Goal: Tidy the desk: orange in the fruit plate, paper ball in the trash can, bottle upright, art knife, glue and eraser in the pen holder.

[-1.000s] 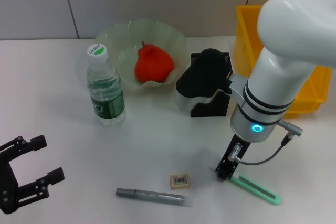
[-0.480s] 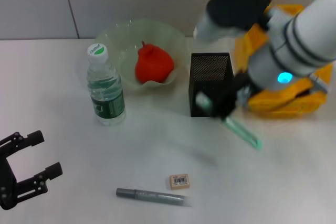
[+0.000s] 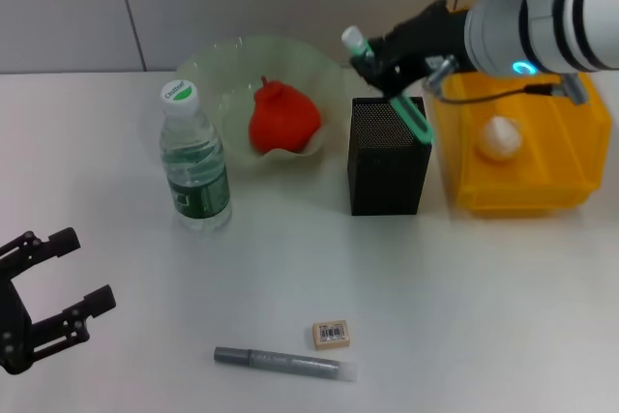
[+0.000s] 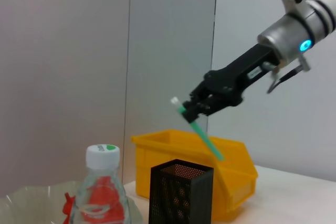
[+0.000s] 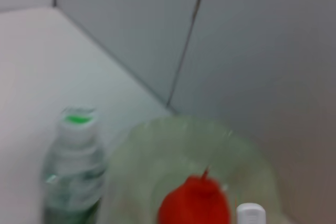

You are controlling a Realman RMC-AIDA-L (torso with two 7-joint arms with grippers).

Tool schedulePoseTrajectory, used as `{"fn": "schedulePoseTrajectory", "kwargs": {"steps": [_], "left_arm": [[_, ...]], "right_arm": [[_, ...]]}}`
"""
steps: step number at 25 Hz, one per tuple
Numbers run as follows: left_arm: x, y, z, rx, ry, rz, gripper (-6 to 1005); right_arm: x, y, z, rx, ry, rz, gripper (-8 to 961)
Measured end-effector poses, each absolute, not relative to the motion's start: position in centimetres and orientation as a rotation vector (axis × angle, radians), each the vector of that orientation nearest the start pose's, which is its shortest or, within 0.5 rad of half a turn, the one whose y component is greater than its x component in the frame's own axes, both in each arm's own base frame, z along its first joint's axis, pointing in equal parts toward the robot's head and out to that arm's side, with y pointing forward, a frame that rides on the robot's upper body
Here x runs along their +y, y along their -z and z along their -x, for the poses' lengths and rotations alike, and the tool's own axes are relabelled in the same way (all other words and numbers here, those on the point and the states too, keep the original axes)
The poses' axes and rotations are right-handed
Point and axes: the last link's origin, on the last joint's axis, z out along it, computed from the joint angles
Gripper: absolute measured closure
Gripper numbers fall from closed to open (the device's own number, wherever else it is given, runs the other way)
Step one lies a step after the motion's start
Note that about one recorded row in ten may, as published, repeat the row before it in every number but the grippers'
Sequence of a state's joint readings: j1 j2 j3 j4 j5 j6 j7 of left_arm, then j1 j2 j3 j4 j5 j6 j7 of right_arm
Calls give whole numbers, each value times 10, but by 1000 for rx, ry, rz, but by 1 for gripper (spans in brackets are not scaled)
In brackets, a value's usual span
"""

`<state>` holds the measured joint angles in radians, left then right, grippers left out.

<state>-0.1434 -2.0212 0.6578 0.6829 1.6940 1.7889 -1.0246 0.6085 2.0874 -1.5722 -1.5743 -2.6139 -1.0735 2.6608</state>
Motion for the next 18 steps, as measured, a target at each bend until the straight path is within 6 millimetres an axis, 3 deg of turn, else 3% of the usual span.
{"fn": "schedulePoseTrajectory", "kwargs": {"steps": [6,18], "left_arm": [[219,-56,335,-426,898,2411,201],[217,-58,335,-433,916,2382,201]], "right_arm": [[416,7,-87,403,-132,2313,741],[423,40,-101,453,-119,2354,728]]}}
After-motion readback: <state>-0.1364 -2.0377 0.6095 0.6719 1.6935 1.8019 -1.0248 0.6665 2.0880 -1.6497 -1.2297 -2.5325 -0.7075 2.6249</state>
